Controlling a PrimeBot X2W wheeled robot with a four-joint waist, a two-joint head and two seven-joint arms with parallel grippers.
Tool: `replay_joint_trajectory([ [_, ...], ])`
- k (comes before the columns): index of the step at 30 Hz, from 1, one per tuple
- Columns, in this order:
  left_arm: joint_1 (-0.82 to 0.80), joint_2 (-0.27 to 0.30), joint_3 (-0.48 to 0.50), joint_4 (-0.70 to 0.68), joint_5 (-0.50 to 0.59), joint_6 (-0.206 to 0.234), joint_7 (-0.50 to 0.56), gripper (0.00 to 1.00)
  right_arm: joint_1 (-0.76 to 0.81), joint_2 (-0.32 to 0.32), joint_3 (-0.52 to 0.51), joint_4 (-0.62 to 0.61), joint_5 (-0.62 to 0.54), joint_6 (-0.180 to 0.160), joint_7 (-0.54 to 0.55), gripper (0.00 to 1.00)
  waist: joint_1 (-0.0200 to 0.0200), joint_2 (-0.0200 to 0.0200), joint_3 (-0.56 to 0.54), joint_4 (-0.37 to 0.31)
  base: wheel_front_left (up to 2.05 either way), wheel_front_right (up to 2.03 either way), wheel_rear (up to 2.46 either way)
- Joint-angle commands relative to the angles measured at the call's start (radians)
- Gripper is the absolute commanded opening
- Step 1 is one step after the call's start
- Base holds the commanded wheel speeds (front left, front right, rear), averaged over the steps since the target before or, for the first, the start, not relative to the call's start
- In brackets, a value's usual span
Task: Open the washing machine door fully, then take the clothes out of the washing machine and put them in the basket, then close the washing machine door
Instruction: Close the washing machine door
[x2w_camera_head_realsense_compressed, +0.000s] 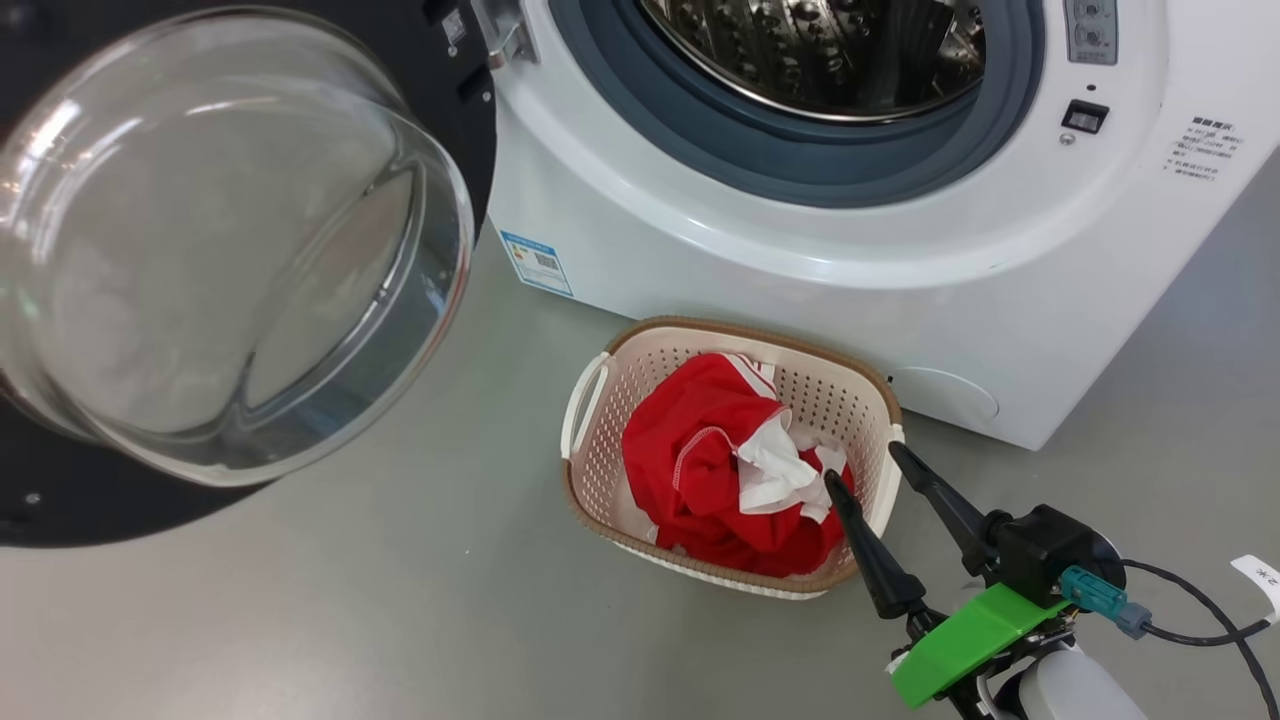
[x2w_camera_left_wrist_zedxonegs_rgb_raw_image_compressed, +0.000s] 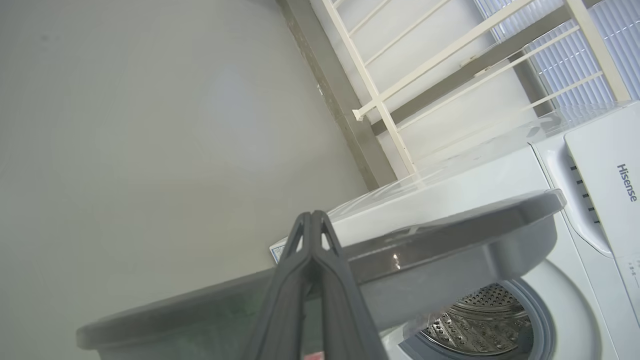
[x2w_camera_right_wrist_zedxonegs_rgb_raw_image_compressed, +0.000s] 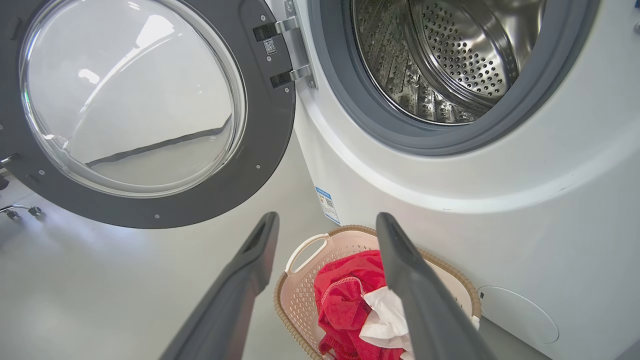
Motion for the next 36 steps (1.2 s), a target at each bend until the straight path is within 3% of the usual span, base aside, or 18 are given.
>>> replay_joint_trajectory([
  [1, 0.033, 0.058, 0.012, -0.049, -0.016, -0.003, 0.031, 0.0, -0.009, 0.008, 0.022, -0.023, -0.004, 0.002, -0.005, 1.0, 0.0, 0.0, -0.009, 0.001, 0.0, 0.0, 0.0],
  [12, 0.178, 0.085, 0.005, -0.24, -0.128, -0.003, 0.231, 0.0, 0.007, 0.002, 0.008, -0.035, 0.0, 0.002, -0.005, 1.0, 0.0, 0.0, -0.039, 0.003, 0.0, 0.0, 0.0],
  [22, 0.292, 0.101, -0.006, -0.404, -0.193, -0.003, 0.346, 0.0, 0.031, 0.003, -0.005, -0.046, 0.002, 0.002, -0.005, 1.0, 0.0, 0.0, -0.069, 0.002, 0.0, 0.0, 0.0],
  [36, 0.503, 0.062, 0.019, -0.816, -0.282, -0.003, 0.454, 0.0, 0.067, 0.004, -0.029, -0.069, 0.002, 0.002, -0.005, 1.0, 0.0, 0.0, -0.109, -0.037, 0.0, 0.0, 0.0],
])
